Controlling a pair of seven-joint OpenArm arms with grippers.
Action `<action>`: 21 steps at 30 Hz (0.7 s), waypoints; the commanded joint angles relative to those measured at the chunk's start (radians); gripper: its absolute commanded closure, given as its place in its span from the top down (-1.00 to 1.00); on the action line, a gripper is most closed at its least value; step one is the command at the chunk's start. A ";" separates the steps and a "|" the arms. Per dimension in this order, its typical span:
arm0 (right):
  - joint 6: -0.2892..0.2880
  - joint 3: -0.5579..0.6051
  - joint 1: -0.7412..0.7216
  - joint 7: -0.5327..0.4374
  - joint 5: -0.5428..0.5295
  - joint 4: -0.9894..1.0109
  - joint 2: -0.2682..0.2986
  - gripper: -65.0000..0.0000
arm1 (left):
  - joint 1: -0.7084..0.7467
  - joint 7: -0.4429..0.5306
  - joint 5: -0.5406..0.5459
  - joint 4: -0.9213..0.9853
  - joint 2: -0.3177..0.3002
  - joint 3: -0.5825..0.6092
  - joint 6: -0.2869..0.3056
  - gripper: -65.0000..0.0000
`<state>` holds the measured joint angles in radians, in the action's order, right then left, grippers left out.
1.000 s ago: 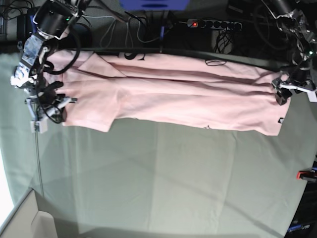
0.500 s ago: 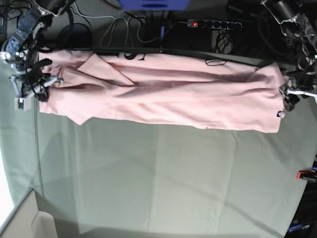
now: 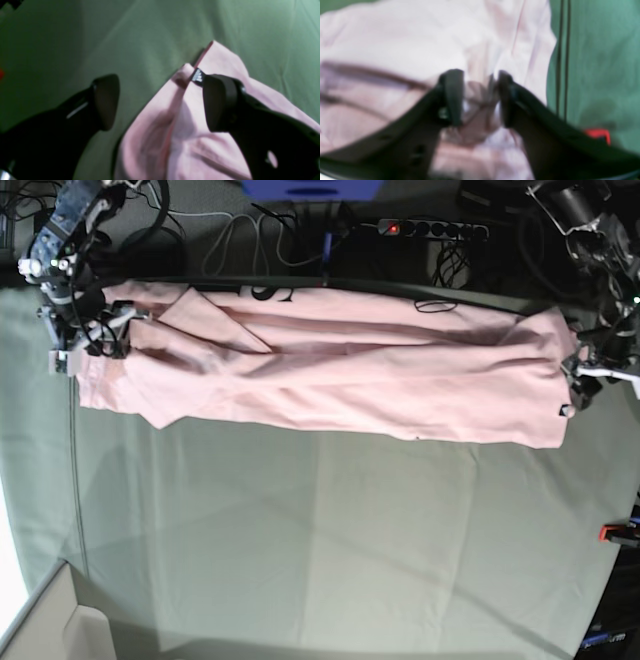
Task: Layout the t-shirt on the table in an organized manner, then fold the t-shirt properly
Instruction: 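Lay the folded strip down and regrasp its end with the right gripper, then grasp the strip end with the left gripper and lift it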
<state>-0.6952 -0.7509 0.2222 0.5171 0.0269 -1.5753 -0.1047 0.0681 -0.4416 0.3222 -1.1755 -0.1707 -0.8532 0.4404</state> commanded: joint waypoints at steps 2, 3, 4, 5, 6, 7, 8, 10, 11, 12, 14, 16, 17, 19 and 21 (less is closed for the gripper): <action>-0.003 -0.006 0.001 -0.025 -0.018 -0.052 -0.007 0.07 | -0.023 0.017 0.010 0.019 -0.014 0.032 0.007 0.55; -0.003 -0.008 0.001 -0.025 -0.018 -0.070 -0.010 0.13 | -0.024 0.017 0.010 0.041 -0.014 0.047 0.007 0.55; -0.003 -0.005 0.006 -0.025 -0.018 -0.089 -0.013 0.16 | -0.024 0.017 0.010 0.053 -0.020 0.058 0.007 0.55; -0.003 -0.003 0.012 -0.025 -0.018 -0.103 -0.020 0.16 | -0.026 0.017 0.010 0.067 -0.025 0.074 0.007 0.55; -0.003 -0.003 0.019 -0.025 -0.018 -0.115 -0.023 0.16 | -0.026 0.017 0.010 0.078 -0.026 0.085 0.007 0.55; -0.003 -0.003 0.024 -0.025 -0.020 -0.127 -0.023 0.16 | -0.026 0.019 0.010 0.084 -0.026 0.088 0.007 0.55; -0.003 -0.003 0.026 -0.025 -0.020 -0.135 -0.025 0.16 | -0.026 0.019 0.010 0.084 -0.026 0.090 0.007 0.55; -0.003 -0.002 0.029 -0.025 -0.020 -0.149 -0.030 0.16 | -0.021 0.019 0.008 0.085 -0.026 0.093 0.007 0.55; -0.003 -0.002 0.030 -0.025 -0.020 -0.152 -0.030 0.16 | -0.018 0.019 0.008 0.085 -0.026 0.093 0.007 0.55; -0.003 -0.002 0.030 -0.025 -0.020 -0.153 -0.030 0.16 | -0.018 0.019 0.008 0.087 -0.026 0.091 0.007 0.55; -0.003 -0.002 0.030 -0.025 -0.020 -0.153 -0.030 0.16 | -0.018 0.019 0.008 0.118 -0.031 0.088 0.007 0.55; -0.003 -0.002 0.032 -0.025 -0.020 -0.153 -0.030 0.16 | -0.023 0.019 0.008 0.171 -0.062 0.093 0.007 0.55; -0.003 -0.002 0.032 -0.025 -0.020 -0.153 -0.030 0.16 | -0.026 0.019 0.008 0.214 -0.071 0.093 0.007 0.55; -0.003 -0.002 0.032 -0.025 -0.020 -0.153 -0.030 0.16 | -0.049 0.019 0.008 0.277 -0.077 0.094 0.007 0.54; -0.003 -0.002 0.032 -0.025 -0.020 -0.153 -0.033 0.16 | -0.054 0.019 0.008 0.311 -0.079 0.098 0.007 0.53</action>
<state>-0.6949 -0.7506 0.2558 0.5125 0.0219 -1.7088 -0.1432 0.0006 -0.3317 0.3683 -0.8814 -0.2550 -0.7616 0.4751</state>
